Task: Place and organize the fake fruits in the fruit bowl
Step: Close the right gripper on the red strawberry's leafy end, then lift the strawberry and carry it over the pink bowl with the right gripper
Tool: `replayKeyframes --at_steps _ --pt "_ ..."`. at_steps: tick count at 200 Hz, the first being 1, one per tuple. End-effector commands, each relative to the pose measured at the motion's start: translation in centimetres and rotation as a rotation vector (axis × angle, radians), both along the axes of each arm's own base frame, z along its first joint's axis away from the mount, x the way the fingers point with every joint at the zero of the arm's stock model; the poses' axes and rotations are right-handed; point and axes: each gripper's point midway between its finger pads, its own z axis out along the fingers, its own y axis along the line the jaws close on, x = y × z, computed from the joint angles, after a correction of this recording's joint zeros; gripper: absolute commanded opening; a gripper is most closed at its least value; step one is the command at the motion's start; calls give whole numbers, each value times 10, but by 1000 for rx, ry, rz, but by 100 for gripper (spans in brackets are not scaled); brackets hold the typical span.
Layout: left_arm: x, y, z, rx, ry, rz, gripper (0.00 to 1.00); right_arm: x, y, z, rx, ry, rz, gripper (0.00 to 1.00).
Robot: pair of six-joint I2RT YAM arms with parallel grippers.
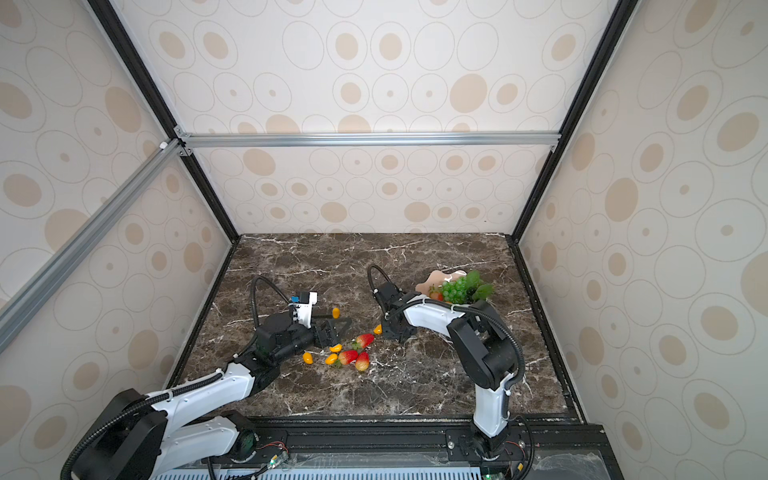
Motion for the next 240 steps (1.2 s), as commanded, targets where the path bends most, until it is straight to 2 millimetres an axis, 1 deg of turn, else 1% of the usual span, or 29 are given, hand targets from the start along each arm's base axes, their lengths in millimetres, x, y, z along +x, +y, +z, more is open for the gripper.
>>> replayKeyframes --at_steps 1,37,85,155,240 --pt "5 -2 17 -30 -38 -1 98 0 -2 -2 -9 -6 -16 34" --pt "5 0 16 -31 -39 6 98 3 -3 -8 -31 -3 -17 33" --pt "6 -1 16 -31 -37 5 99 5 -5 -10 -45 -5 -13 24" --pt "6 -2 16 -33 -34 1 98 2 -8 -14 -55 5 -15 15" --pt "7 -1 16 -30 -37 7 98 5 -5 -9 -46 -8 -12 8"
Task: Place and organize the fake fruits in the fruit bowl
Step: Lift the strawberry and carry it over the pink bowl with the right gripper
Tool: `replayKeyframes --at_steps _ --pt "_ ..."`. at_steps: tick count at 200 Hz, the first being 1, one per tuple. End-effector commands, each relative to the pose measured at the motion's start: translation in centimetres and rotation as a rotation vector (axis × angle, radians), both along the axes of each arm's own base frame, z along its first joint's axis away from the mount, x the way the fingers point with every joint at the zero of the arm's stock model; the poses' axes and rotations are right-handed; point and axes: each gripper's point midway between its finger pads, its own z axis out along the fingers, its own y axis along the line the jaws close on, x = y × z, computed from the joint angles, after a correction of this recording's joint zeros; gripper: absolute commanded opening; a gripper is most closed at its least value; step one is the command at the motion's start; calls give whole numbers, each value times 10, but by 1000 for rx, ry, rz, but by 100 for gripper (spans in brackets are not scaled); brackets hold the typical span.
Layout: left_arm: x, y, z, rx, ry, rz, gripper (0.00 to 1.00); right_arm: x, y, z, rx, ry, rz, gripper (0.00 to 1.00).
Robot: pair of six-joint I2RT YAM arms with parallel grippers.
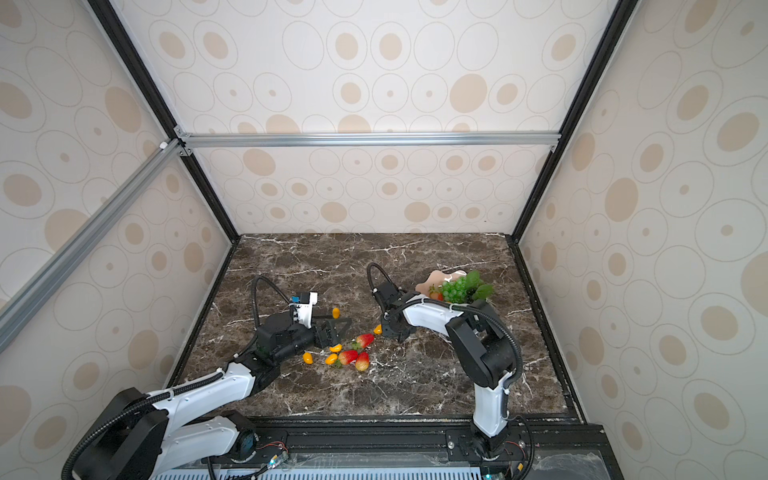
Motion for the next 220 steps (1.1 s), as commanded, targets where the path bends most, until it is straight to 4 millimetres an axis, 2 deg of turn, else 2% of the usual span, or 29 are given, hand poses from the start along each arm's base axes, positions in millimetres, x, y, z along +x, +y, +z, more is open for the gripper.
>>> replayKeyframes --at_steps 1,44,79,143,182,220 --pt "7 -1 18 -34 -43 7 98 -4 -4 -8 -27 24 -5 7" --pt "7 -3 19 -30 -48 1 98 -2 -4 5 -8 2 -7 2" --pt "8 -9 22 -29 -53 -21 98 1 -1 31 49 -48 -3 0" --pt "14 -31 32 -16 -77 -59 99 -1 -14 73 108 -117 -24 0" --pt "20 -53 40 -10 -97 -95 98 6 -39 98 102 -166 -42 0" --pt "29 -85 48 -5 -109 -140 98 16 -79 104 79 -171 -81 0"
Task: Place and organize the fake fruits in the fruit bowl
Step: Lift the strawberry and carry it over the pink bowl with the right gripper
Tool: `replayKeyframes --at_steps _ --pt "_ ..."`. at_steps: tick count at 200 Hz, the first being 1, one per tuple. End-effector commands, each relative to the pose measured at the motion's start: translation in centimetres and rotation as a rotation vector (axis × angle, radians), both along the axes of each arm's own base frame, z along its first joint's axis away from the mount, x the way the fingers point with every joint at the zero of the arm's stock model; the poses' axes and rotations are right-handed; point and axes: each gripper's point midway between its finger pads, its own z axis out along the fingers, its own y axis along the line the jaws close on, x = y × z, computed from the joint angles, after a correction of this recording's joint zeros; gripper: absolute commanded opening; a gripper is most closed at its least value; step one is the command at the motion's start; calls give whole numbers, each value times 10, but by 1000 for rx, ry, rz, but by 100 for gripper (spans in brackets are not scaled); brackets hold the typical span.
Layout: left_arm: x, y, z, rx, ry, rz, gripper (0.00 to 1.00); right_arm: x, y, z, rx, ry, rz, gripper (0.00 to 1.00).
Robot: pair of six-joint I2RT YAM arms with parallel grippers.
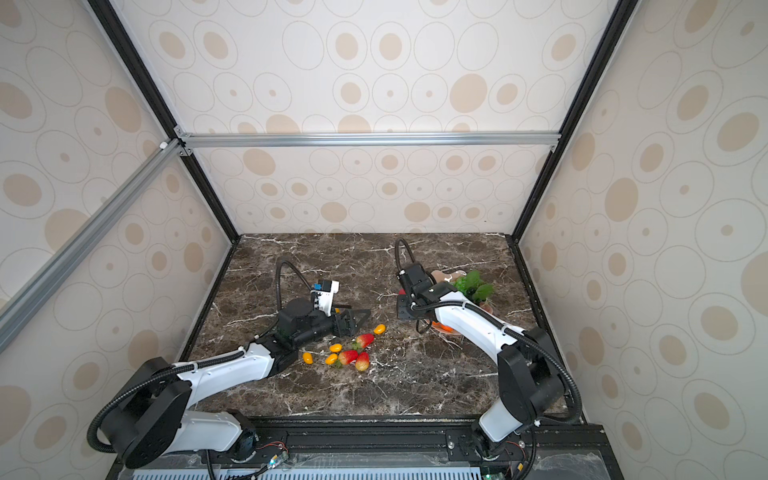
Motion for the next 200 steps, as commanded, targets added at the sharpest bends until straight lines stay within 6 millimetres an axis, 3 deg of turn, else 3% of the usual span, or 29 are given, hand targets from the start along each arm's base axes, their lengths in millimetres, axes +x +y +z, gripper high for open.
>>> replayKeyframes --at_steps 1,42,89,133,200 --pt "10 -22 27 -22 -78 -27 98 -2 -29 -1 -41 24 -12 0" --pt "17 -53 29 -12 -79 -63 98 12 -61 -7 -30 43 -64 0" --pt "20 -76 28 -7 -72 -92 98 34 -73 -12 -21 48 -97 0" --pt "18 -82 29 -13 -70 -105 98 63 -97 -10 -7 48 -153 0" --pt "16 -84 30 -19 -68 -110 98 96 -95 -20 24 79 -158 0"
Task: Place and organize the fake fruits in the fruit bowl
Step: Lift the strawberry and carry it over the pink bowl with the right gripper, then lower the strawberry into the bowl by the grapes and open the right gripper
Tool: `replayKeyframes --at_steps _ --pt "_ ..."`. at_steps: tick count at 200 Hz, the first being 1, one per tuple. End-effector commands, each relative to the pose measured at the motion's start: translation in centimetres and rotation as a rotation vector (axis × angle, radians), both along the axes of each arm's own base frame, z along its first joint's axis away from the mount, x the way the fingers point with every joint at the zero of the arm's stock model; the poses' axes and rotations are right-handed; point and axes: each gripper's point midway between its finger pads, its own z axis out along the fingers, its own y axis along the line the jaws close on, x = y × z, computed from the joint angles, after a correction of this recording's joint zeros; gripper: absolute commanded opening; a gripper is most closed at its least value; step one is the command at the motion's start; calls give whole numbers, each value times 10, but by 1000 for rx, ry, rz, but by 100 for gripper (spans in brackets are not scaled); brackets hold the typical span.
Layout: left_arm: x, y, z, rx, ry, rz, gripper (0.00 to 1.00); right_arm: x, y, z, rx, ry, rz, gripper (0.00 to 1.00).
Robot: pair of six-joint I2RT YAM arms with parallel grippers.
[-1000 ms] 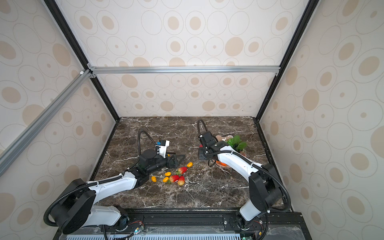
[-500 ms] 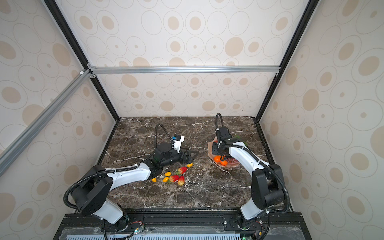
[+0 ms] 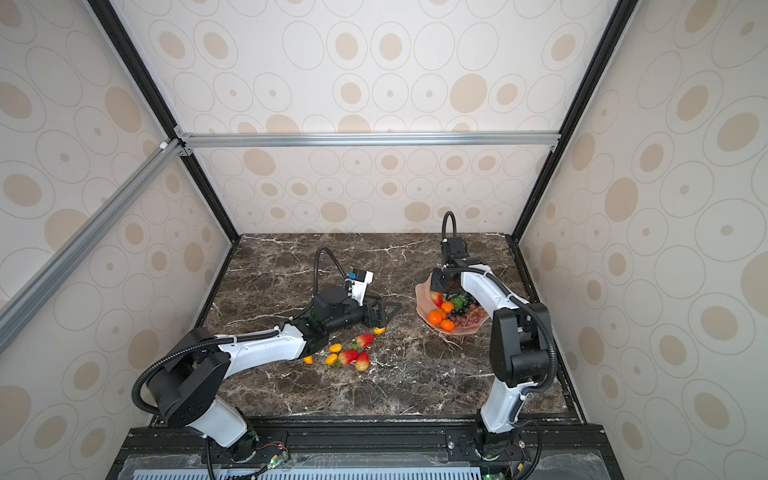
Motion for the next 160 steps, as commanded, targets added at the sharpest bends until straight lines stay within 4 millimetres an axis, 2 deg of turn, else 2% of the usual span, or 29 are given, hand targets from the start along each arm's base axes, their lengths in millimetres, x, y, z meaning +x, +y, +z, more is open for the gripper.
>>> replayKeyframes --at_steps 1,67,160 --pt "3 -9 17 -26 -36 -10 98 4 1 -6 9 34 8 1" --pt "1 -10 18 -24 -43 -15 98 20 0 -16 45 52 -33 0" --pt "-1 -12 18 -32 -41 -28 98 16 0 -33 44 110 -39 4"
